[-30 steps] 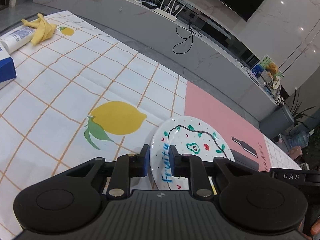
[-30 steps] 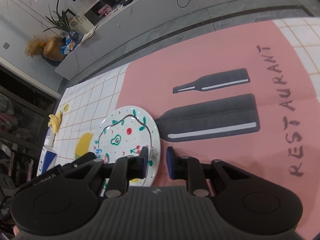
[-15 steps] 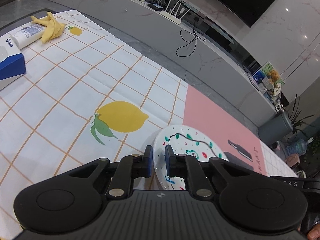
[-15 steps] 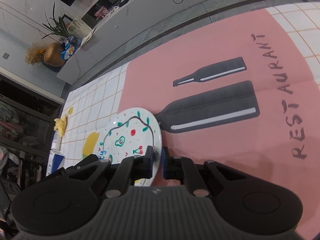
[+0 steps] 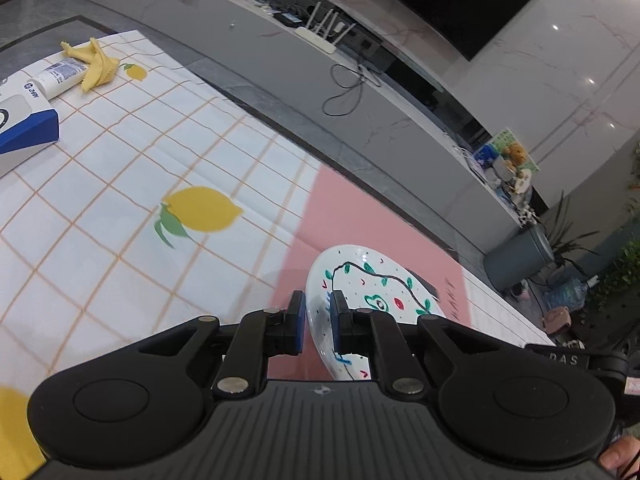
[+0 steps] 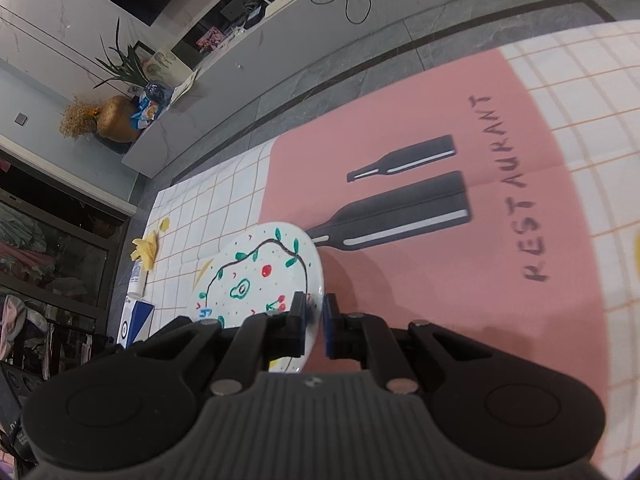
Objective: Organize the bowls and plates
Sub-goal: 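Lift the 'Fruity' plate with the left gripper and carry it toward the bowl stack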
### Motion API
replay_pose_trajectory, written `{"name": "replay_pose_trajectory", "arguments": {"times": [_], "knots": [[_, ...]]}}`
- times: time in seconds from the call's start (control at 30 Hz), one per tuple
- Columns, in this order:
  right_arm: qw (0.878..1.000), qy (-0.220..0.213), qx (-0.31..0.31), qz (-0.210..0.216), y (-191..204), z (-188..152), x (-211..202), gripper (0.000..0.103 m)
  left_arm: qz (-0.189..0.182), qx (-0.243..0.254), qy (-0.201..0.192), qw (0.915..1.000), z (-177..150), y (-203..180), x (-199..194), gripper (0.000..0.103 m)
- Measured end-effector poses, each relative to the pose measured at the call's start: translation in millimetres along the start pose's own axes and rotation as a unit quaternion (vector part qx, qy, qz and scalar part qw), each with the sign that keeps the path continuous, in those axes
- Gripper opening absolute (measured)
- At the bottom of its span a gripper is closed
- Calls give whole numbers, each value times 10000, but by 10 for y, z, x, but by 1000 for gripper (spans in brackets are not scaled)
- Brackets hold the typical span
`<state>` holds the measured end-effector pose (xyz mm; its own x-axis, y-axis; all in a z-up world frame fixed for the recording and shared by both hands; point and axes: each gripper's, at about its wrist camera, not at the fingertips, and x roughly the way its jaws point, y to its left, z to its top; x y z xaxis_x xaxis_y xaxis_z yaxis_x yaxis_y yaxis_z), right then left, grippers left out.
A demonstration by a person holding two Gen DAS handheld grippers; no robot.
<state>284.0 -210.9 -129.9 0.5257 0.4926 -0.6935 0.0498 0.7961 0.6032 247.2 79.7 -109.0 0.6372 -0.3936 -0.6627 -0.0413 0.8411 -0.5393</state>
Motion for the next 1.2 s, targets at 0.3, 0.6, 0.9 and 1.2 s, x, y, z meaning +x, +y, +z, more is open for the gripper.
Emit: {"name": "replay_pose_trajectory", "arguments": {"times": [0.3,0.6,0.9,1.2], "knots": [[9996,-270,36,73,-175,-283,-788,7,-292,129,-96,9994,-344,-461,-515,14],[9989,-444,147,-24,-446,-675,-1620,8,-645,308,-20,9974,-794,-977,-933,14],[9964,-631,437,-360,-1016,-1014,-2307,8,-830,635,508,9932,-1378,-1437,-860,14],[9919,-434,926,-753,-1641,-1216,-2594,8,-706,1018,1048,9867,-1925,-1764,-625,14]]}}
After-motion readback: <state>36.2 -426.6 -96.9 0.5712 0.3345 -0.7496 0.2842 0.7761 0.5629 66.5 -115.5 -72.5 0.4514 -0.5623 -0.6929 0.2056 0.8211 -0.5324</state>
